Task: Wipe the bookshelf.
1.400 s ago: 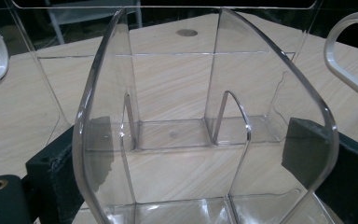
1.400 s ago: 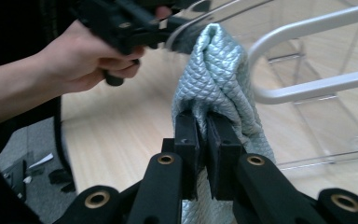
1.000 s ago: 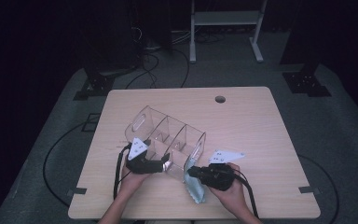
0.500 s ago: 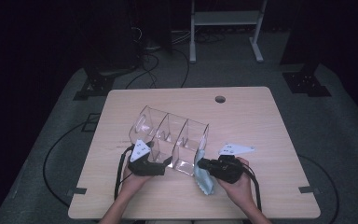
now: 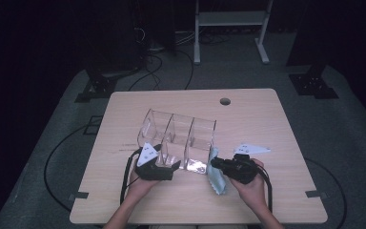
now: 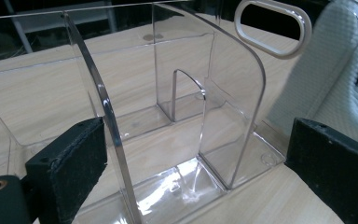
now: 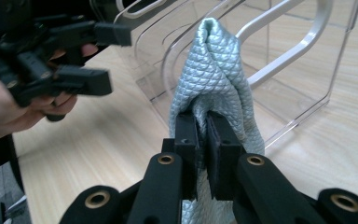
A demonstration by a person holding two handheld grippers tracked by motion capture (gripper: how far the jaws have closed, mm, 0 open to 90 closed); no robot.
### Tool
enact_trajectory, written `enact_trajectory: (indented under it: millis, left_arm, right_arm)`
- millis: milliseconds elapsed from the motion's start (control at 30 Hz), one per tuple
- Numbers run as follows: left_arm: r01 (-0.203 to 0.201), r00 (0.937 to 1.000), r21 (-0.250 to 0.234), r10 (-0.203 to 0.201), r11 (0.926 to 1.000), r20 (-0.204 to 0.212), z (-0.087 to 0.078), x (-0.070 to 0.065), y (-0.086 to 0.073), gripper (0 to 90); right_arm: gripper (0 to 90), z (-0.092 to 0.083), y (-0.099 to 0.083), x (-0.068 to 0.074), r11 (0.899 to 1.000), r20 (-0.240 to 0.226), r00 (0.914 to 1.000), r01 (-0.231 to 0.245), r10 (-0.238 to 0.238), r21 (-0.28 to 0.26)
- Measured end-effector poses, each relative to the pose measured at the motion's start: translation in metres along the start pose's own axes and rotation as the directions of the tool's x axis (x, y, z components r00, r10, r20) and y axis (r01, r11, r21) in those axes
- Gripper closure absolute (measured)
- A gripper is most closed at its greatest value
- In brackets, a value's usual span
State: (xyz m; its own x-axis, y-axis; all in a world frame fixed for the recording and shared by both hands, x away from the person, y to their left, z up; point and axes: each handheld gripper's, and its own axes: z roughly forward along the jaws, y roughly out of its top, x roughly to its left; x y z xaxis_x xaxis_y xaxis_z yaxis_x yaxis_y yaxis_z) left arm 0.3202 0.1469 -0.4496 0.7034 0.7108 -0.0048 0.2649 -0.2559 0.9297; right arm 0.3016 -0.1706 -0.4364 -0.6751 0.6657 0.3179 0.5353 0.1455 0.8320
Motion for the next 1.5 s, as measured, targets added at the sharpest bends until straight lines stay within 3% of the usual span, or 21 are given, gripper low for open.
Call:
enact_trajectory:
  millis: [267, 667, 833, 933, 1233, 1500]
  left_arm:
    - [0.014, 0.9999, 0.016, -0.014, 0.9998, -0.003, 0.005, 0.0, 0.0, 4.3]
    - [-0.031, 0.9967, 0.003, 0.031, 0.9995, 0.076, 0.01, -0.022, 0.003, 4.9]
    - [-0.071, 0.9884, -0.001, 0.071, 0.9975, 0.134, 0.016, -0.037, 0.005, 5.0]
    - [-0.077, 0.985, -0.005, 0.077, 0.997, 0.154, 0.018, -0.039, 0.005, 5.0]
    - [-0.067, 0.9853, -0.041, 0.072, 0.9969, 0.155, 0.003, -0.034, 0.013, 5.6]
    - [-0.072, 0.9864, -0.123, 0.089, 0.9898, 0.138, -0.024, -0.024, 0.036, 5.5]
  right_arm:
    - [83.1, 0.0, -0.004, 0.013, 0.999, -0.007, 0.9997, 0.025, -0.025, 0.023]
    - [83.1, -0.019, -0.004, -0.009, 1.0, 0.061, 0.9981, -0.013, 0.013, 0.003]
    - [83.1, -0.03, -0.004, -0.019, 1.0, 0.098, 0.9949, -0.023, 0.024, -0.015]
    - [83.1, -0.034, -0.005, -0.024, 0.999, 0.103, 0.9937, -0.041, 0.043, -0.025]
    - [83.1, -0.032, -0.007, -0.023, 0.999, 0.111, 0.993, -0.039, 0.042, -0.028]
    - [83.1, -0.027, -0.006, -0.026, 0.999, 0.148, 0.9884, -0.029, 0.032, -0.023]
